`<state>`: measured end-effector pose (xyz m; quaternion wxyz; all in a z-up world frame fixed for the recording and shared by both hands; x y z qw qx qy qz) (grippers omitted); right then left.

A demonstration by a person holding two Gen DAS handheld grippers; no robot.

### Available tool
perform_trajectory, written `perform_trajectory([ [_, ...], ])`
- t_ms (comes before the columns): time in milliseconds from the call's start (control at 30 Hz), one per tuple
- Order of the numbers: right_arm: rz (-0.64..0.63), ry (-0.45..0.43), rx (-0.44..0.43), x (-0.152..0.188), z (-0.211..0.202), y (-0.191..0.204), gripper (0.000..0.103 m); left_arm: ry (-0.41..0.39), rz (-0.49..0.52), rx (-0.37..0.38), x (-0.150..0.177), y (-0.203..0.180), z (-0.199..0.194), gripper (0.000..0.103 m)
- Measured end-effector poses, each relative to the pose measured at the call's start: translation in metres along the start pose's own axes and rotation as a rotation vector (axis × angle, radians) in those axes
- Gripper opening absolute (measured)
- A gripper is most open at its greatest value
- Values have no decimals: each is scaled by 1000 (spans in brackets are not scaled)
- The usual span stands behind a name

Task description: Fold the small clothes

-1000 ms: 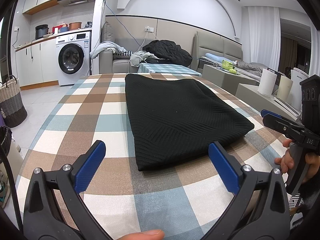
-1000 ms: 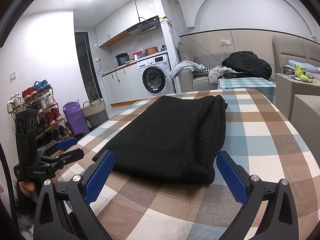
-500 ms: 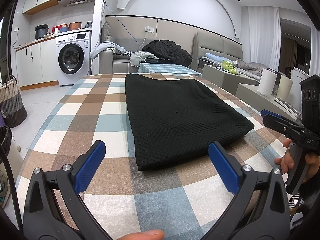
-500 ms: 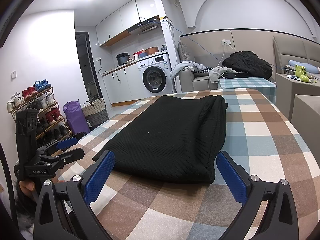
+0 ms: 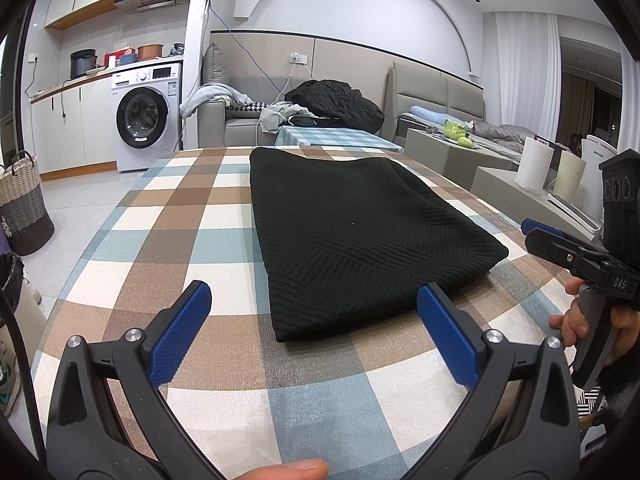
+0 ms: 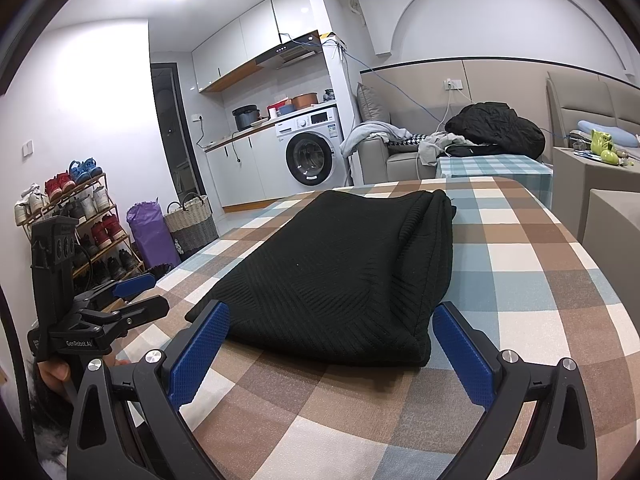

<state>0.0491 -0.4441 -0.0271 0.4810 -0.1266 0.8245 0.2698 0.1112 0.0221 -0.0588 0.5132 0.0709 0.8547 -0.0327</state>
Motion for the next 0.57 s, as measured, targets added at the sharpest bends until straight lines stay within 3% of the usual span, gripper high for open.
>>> perform_trajectory([
  [567, -3, 4, -2, 1, 1, 0, 103, -1, 7, 2, 1, -1, -1, 102],
])
Point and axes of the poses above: each gripper's, at about its wrist camera, not at the fingertips, and z roughly the way its jaws point, y to its left, x to its underside, the point moved 8 cm from there along z, roughly the way its jaws point, and after that the axes turned 8 degrees about z, right-handed, at the moved point
